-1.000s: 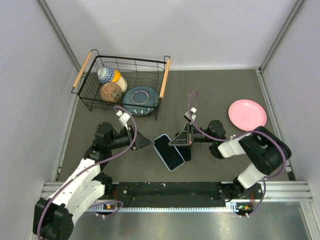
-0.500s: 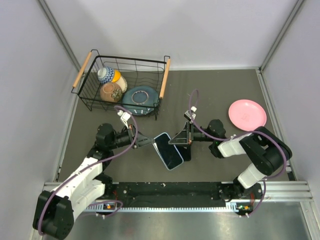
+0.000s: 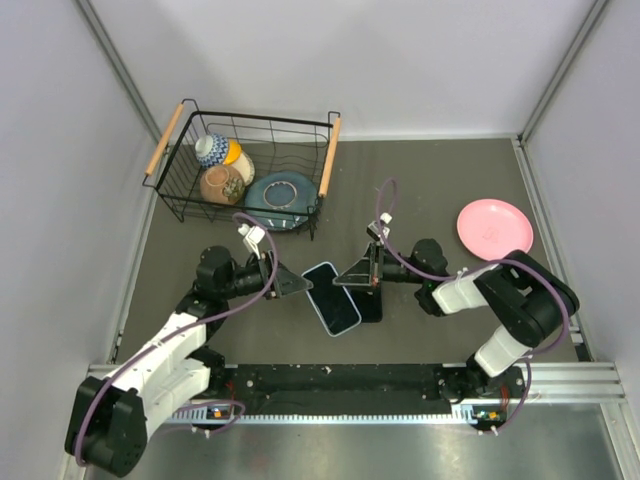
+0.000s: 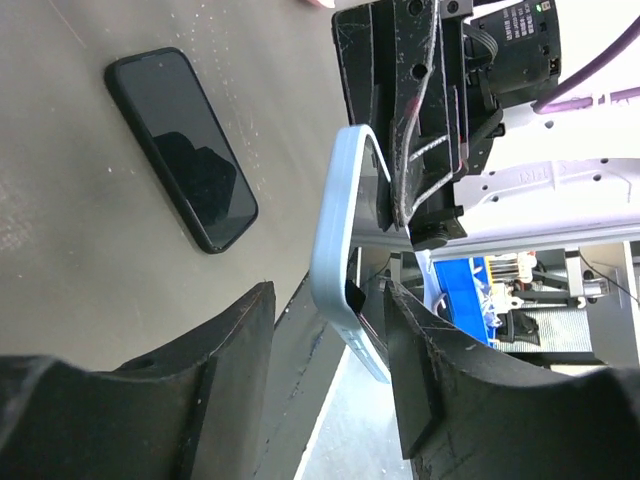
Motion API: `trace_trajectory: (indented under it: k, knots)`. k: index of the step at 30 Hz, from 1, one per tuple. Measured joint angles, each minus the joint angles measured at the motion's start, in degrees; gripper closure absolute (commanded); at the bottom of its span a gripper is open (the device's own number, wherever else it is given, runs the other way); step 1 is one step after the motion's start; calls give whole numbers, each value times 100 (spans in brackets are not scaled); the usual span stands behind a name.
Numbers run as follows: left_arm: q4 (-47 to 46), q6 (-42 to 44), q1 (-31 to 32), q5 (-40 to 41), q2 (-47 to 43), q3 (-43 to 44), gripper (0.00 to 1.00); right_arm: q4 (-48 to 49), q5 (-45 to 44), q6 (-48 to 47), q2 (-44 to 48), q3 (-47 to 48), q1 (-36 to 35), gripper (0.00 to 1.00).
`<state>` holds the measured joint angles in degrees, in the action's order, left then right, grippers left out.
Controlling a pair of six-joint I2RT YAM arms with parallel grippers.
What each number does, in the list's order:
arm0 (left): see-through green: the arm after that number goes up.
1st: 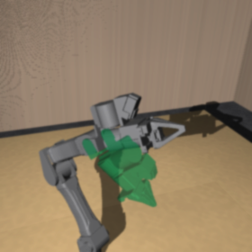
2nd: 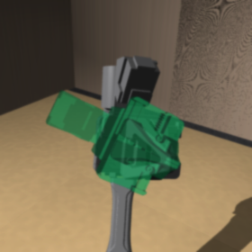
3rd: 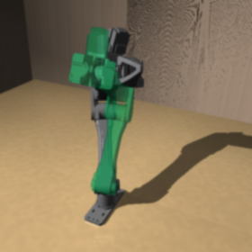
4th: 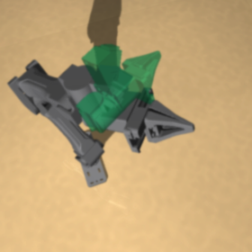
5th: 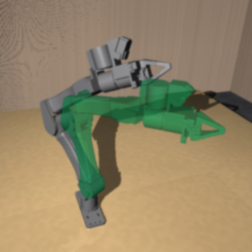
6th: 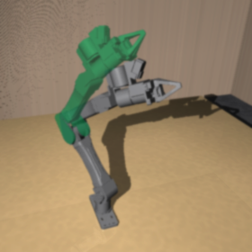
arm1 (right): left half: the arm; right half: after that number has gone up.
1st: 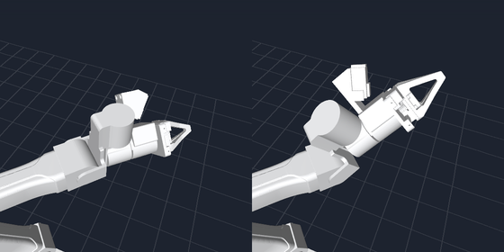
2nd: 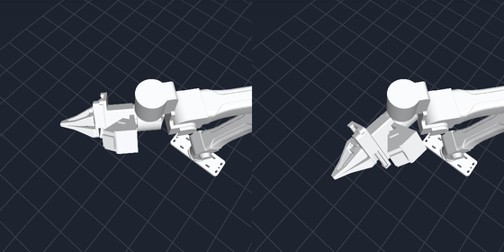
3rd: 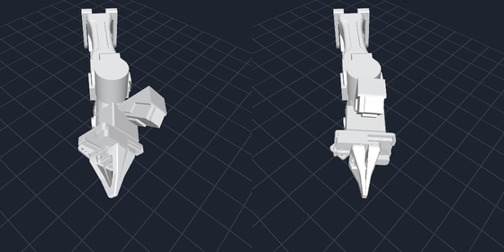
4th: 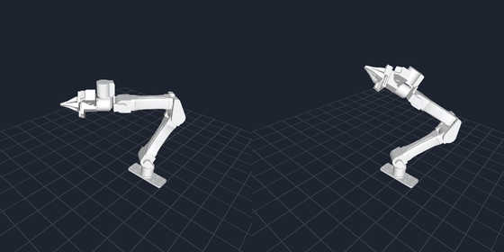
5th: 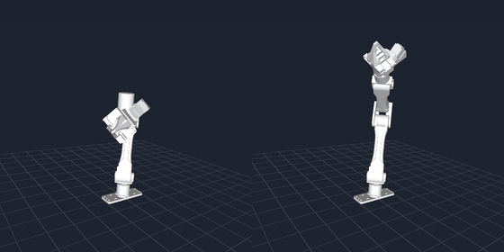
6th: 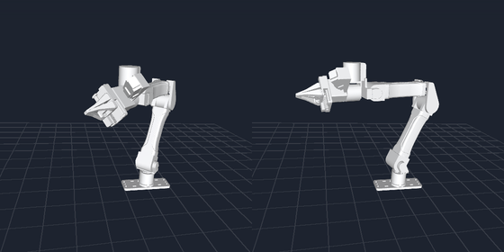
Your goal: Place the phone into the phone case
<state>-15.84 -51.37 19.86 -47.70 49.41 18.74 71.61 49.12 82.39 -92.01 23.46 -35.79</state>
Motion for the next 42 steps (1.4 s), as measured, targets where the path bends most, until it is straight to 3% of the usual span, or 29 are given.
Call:
trace_trajectory:
  k: [3, 7, 8, 11, 13, 14, 17, 20, 25, 28, 30, 31, 32, 34, 36, 39, 42]
  knots:
    - [-140, -125, 98, 22, 0, -22, 47, -4, -162, 74, 0, 63, -4, 100]
    - [-363, -269, 365, 85, 57, -48, 54, 9, -326, 144, -9, 155, -24, 100]
    - [-422, -297, 426, 101, 103, -48, 69, 9, -363, 149, -24, 175, -42, 100]
    - [-553, -479, 551, 157, 249, -52, 93, 22, -435, 129, -98, 184, -85, 87]
    - [-619, -728, 555, 205, 284, -66, 99, 48, -490, 28, -173, 181, -79, 77]
    - [-619, -765, 553, 240, 291, -68, 100, 72, -511, 2, -186, 179, -79, 68]
    - [-610, -715, 584, 282, 293, -76, 100, 98, -496, -2, -186, 140, -83, 57]
    - [-505, -695, 612, 372, 284, -76, 100, 208, -356, -74, -186, -48, -92, 51]
    - [-402, -702, 610, 426, 282, -76, 100, 240, 52, -409, -186, -588, -177, 50]
    - [-341, -702, 610, 433, 267, -76, 100, 240, 199, -597, -184, -732, -269, 57]
    - [-319, -702, 610, 431, 238, -76, 100, 249, 254, -691, -170, -809, -330, 67]
    - [-319, -702, 610, 431, 234, -76, 100, 247, 262, -737, -160, -844, -350, 73]
    - [-317, -697, 610, 428, 234, -76, 100, 247, 271, -763, -142, -866, -361, 87]
    - [-273, -704, 608, 424, 236, -76, 95, 247, 291, -844, -72, -890, -363, 100]
    - [-260, -750, 584, 376, 238, -76, 79, 273, 317, -920, 33, -907, -369, 100]
    - [-264, -804, 568, 315, 236, -74, 63, 247, 302, -946, 179, -927, -380, 100]
    - [-258, -761, 564, 319, 232, -74, 59, 245, 153, -844, 341, -931, -415, 100]
